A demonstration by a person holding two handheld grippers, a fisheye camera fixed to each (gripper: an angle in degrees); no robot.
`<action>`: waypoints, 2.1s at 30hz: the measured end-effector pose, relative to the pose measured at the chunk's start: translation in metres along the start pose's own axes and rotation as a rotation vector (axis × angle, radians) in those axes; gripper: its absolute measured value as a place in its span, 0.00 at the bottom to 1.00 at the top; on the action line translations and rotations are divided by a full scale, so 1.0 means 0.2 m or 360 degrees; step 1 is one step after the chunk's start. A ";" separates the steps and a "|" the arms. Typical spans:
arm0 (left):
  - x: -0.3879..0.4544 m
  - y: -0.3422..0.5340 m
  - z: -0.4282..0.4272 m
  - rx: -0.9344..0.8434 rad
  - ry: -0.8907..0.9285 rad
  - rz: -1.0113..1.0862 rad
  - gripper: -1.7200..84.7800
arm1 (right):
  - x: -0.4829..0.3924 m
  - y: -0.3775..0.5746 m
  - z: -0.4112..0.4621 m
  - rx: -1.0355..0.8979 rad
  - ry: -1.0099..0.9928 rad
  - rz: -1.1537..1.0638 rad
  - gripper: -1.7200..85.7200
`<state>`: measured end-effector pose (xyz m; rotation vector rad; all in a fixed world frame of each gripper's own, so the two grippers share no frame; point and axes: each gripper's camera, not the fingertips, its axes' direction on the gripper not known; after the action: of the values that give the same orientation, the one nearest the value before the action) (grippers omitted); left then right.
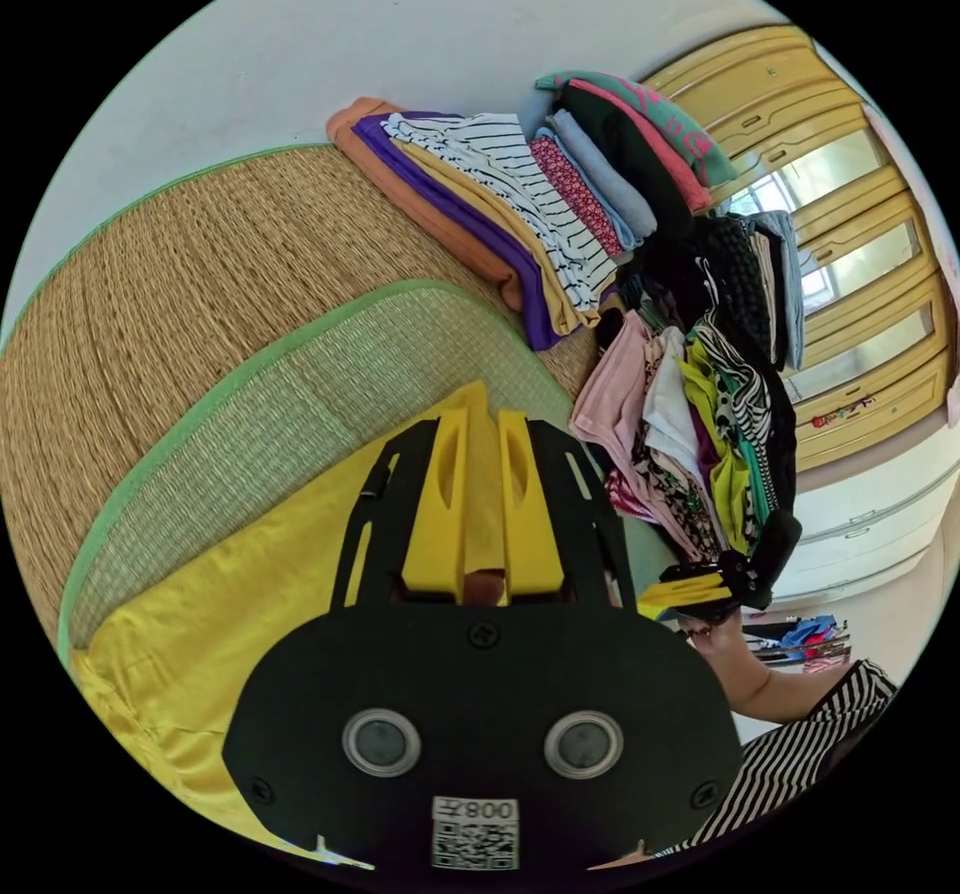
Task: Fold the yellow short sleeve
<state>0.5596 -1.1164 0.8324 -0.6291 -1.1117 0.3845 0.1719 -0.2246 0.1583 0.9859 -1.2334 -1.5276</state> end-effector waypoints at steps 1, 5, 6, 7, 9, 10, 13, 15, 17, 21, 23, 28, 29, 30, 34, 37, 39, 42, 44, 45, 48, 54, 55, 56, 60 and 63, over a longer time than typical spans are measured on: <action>-0.02 0.06 0.04 0.0023 -0.0010 0.0006 0.07 | -0.04 -0.03 0.00 -0.0016 0.0020 -0.0013 0.02; -0.13 0.47 0.11 0.0115 0.0123 0.0015 0.05 | -0.21 -0.20 0.06 -0.0152 0.0342 -0.0023 0.02; -0.16 0.57 0.11 0.0133 0.0156 0.0019 0.05 | -0.24 -0.24 0.07 -0.0184 0.0374 -0.0020 0.02; -0.21 0.78 0.10 0.0171 0.0196 0.0026 0.05 | -0.25 -0.25 0.05 -0.0155 0.0359 -0.0008 0.02; -0.31 1.16 0.08 0.0203 0.0154 -0.0008 0.04 | -0.32 -0.32 -0.02 -0.0156 0.0341 0.0043 0.02; -0.39 1.43 0.05 0.0216 0.0086 -0.0062 0.04 | -0.35 -0.34 -0.04 -0.0142 0.0354 0.0053 0.02; -0.61 2.20 -0.08 0.0305 -0.0138 -0.0317 0.04 | -0.50 -0.42 -0.15 -0.0088 0.0459 0.0066 0.02; -0.72 2.68 -0.17 0.0380 -0.0303 -0.0535 0.05 | -0.69 -0.51 -0.24 -0.0019 0.0419 0.0017 0.02; -0.82 3.29 -0.24 0.0507 -0.0512 -0.0862 0.06 | -0.89 -0.59 -0.26 0.0002 0.0348 -0.0080 0.02; -0.94 3.99 -0.18 0.0663 -0.0736 -0.1222 0.08 | -1.51 -0.84 -0.08 -0.0134 0.0053 -0.0420 0.03; -1.05 4.30 -0.06 0.0761 -0.0796 -0.1351 0.09 | -1.81 -0.95 0.05 -0.0223 -0.0040 -0.0556 0.03; -1.33 4.69 0.32 0.0906 -0.0681 -0.1484 0.10 | -2.59 -1.20 0.34 -0.0421 -0.0193 -0.0856 0.06; -1.39 4.76 0.44 0.0937 -0.0615 -0.1480 0.10 | -2.78 -1.25 0.40 -0.0464 -0.0205 -0.0933 0.07; -1.42 4.79 0.51 0.0950 -0.0585 -0.1476 0.09 | -2.96 -1.30 0.46 -0.0503 -0.0208 -0.1015 0.07; -1.57 4.95 0.92 0.0939 -0.0527 -0.1416 0.05 | -3.46 -1.45 0.64 -0.0597 -0.0175 -0.1210 0.08; -1.62 5.09 1.16 0.1055 -0.0432 -0.1349 0.04 | -3.83 -1.57 0.79 -0.0664 -0.0139 -0.1341 0.09; -1.63 5.18 1.29 0.1120 -0.0420 -0.1308 0.04 | -4.11 -1.65 0.89 -0.0696 -0.0072 -0.1450 0.10; -1.69 5.31 1.52 0.1141 -0.0423 -0.1294 0.08 | -4.42 -1.73 1.00 -0.0732 0.0030 -0.1583 0.11; -1.75 5.44 1.74 0.1176 -0.0349 -0.1304 0.09 | -4.58 -1.76 1.05 -0.0735 0.0081 -0.1655 0.12; -1.76 5.47 1.80 0.1186 -0.0325 -0.1305 0.09 | -4.68 -1.78 1.08 -0.0730 0.0129 -0.1701 0.12; -1.84 5.60 2.08 0.1224 -0.0250 -0.1325 0.09 | -4.87 -1.82 1.15 -0.0740 0.0253 -0.1785 0.12; -2.04 5.78 2.51 0.1295 -0.0174 -0.1348 0.10 | -5.07 -1.90 1.13 -0.0773 0.0340 -0.1844 0.08; -2.07 5.80 2.58 0.1309 -0.0175 -0.1353 0.10 | -5.08 -1.92 1.11 -0.0764 0.0343 -0.1837 0.07; -2.11 5.82 2.64 0.1312 -0.0187 -0.1359 0.10 | -5.09 -1.95 1.05 -0.0731 0.0352 -0.1842 0.05; -2.21 5.87 2.81 0.1331 -0.0209 -0.1366 0.11 | -5.10 -2.09 0.72 -0.0569 0.0209 -0.1846 0.03; -2.31 5.89 2.93 0.1358 -0.0233 -0.1343 0.12 | -5.07 -2.23 0.44 -0.0462 0.0016 -0.1732 0.03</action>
<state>-0.1396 -0.3206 -0.0754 0.6263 -1.1213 0.1325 0.2854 0.8132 -0.2228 1.5646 -0.3770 -2.4074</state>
